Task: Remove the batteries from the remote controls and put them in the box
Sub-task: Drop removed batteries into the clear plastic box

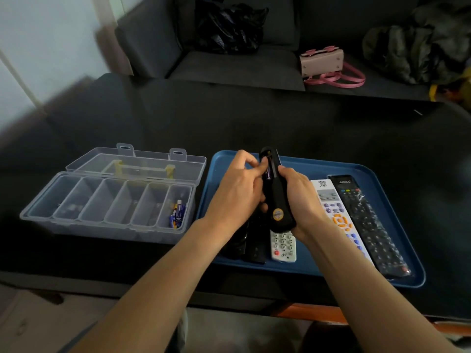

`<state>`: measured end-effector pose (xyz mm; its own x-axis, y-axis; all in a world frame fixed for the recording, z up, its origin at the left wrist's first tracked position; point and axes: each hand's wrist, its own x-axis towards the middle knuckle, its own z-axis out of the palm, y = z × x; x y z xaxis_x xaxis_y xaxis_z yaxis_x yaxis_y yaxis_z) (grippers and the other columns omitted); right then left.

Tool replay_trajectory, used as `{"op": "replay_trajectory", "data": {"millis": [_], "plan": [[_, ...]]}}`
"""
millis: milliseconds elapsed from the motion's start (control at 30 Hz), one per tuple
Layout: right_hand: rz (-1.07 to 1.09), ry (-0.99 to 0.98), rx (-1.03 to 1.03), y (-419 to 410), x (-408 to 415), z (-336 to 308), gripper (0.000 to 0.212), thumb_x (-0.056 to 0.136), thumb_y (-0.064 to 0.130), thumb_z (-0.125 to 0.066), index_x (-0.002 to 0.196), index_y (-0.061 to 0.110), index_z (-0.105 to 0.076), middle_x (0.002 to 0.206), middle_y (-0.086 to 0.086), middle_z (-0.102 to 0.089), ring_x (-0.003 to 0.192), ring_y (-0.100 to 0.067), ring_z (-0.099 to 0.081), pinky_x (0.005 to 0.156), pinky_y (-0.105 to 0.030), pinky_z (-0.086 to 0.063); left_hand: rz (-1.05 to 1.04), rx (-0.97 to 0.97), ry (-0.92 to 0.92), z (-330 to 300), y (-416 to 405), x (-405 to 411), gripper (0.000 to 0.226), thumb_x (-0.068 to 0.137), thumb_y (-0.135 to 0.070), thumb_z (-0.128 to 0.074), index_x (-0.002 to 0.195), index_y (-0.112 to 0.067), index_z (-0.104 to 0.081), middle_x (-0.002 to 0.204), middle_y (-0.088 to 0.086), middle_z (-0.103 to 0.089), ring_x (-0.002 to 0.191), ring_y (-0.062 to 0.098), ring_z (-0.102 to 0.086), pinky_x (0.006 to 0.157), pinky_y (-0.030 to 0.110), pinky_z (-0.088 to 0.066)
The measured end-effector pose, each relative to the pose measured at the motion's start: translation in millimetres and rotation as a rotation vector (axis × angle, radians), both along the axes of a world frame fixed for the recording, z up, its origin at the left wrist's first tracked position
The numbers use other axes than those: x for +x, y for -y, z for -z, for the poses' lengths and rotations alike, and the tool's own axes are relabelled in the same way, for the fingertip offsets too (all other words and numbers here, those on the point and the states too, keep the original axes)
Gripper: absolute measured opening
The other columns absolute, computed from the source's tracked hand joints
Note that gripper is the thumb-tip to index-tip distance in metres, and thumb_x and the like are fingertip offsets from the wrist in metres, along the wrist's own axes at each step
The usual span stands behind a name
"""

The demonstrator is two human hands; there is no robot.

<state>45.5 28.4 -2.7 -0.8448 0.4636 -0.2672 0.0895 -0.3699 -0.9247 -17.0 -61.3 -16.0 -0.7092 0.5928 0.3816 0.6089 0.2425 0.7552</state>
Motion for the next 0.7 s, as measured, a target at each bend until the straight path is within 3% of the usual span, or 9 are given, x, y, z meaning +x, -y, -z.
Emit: {"op": "replay_trajectory", "data": {"millis": [67, 133, 233, 300, 400, 467, 533, 600, 700], "plan": [[-0.018, 0.026, 0.024, 0.2, 2.2, 3.0, 0.034, 0.1, 0.021, -0.036, 0.08, 0.005, -0.058, 0.058, -0.014, -0.056, 0.048, -0.022, -0.049, 0.047, -0.03, -0.04, 0.047, -0.001, 0.156, 2.0, 2.0, -0.7, 0.013, 0.098, -0.024, -0.044, 0.098, -0.013, -0.05, 0.066, -0.003, -0.055, 0.043, 0.008, -0.057, 0.044, 0.021, -0.048], [-0.032, 0.052, 0.016, 0.4, 3.0, 4.8, 0.035, 0.1, 0.022, -0.036, 0.081, 0.006, -0.059, 0.059, -0.014, -0.056, 0.049, -0.021, -0.049, 0.046, -0.03, -0.04, 0.074, -0.031, 0.178, 4.1, 3.4, -1.9, 0.016, 0.098, -0.027, -0.042, 0.101, -0.011, -0.047, 0.06, -0.002, -0.055, 0.044, 0.008, -0.058, 0.045, 0.021, -0.048], [-0.021, 0.041, -0.043, -2.6, 0.8, 1.1, 0.035, 0.101, 0.025, -0.034, 0.084, 0.006, -0.059, 0.059, -0.013, -0.06, 0.047, -0.02, -0.051, 0.043, -0.026, -0.042, 0.078, -0.087, 0.041, 2.2, 2.3, -6.1, 0.03, 0.098, -0.009, -0.035, 0.122, -0.01, -0.054, 0.094, 0.002, -0.051, 0.072, 0.006, -0.059, 0.068, 0.007, -0.045], [-0.028, 0.027, -0.084, -5.1, -0.6, -1.2, 0.033, 0.101, 0.025, -0.032, 0.09, 0.006, -0.057, 0.067, -0.013, -0.067, 0.047, -0.019, -0.053, 0.042, -0.024, -0.042, 0.042, -0.041, 0.073, -0.6, 4.3, -12.2, 0.041, 0.095, 0.002, -0.031, 0.13, -0.008, -0.05, 0.107, 0.001, -0.046, 0.092, 0.006, -0.051, 0.082, 0.003, -0.035], [-0.026, 0.079, -0.139, -6.9, 1.0, 1.1, 0.029, 0.102, 0.027, -0.032, 0.101, 0.006, -0.052, 0.078, -0.016, -0.069, 0.049, -0.018, -0.055, 0.042, -0.025, -0.043, 0.009, 0.121, 0.221, -0.5, 5.3, -17.9, 0.04, 0.095, 0.003, -0.033, 0.132, -0.01, -0.043, 0.116, -0.001, -0.048, 0.093, 0.0, -0.053, 0.082, 0.009, -0.041], [-0.025, 0.103, -0.153, -6.4, 2.0, 3.6, 0.028, 0.102, 0.028, -0.032, 0.106, 0.007, -0.051, 0.08, -0.017, -0.069, 0.051, -0.018, -0.056, 0.042, -0.025, -0.043, -0.023, 0.255, 0.379, 1.3, 4.3, -17.4, 0.033, 0.094, -0.004, -0.047, 0.125, -0.012, -0.044, 0.119, 0.0, -0.052, 0.1, 0.002, -0.059, 0.081, 0.012, -0.047], [-0.025, 0.113, -0.156, -6.0, 2.0, 4.2, 0.028, 0.102, 0.027, -0.032, 0.105, 0.007, -0.052, 0.083, -0.018, -0.068, 0.052, -0.019, -0.056, 0.042, -0.025, -0.043, -0.079, 0.372, 0.523, 0.1, 2.5, -15.1, 0.024, 0.085, -0.01, -0.064, 0.106, -0.012, -0.053, 0.107, 0.0, -0.061, 0.093, 0.001, -0.063, 0.073, 0.013, -0.05], [-0.03, 0.119, -0.15, -5.9, 2.1, 4.5, 0.03, 0.102, 0.027, -0.032, 0.103, 0.007, -0.054, 0.082, -0.017, -0.068, 0.051, -0.018, -0.056, 0.042, -0.025, -0.044, -0.093, 0.388, 0.569, -0.9, 0.0, -11.8, 0.014, 0.079, -0.013, -0.072, 0.086, -0.012, -0.06, 0.087, -0.003, -0.066, 0.077, -0.004, -0.064, 0.066, 0.014, -0.049], [-0.036, 0.131, -0.149, -6.3, 3.0, 5.9, 0.032, 0.102, 0.028, -0.032, 0.103, 0.007, -0.057, 0.08, -0.016, -0.068, 0.051, -0.018, -0.056, 0.042, -0.025, -0.044, -0.048, 0.379, 0.561, 1.4, -3.2, -8.8, 0.006, 0.08, -0.011, -0.07, 0.08, -0.014, -0.064, 0.082, -0.008, -0.068, 0.077, -0.003, -0.063, 0.069, 0.013, -0.048]]}}
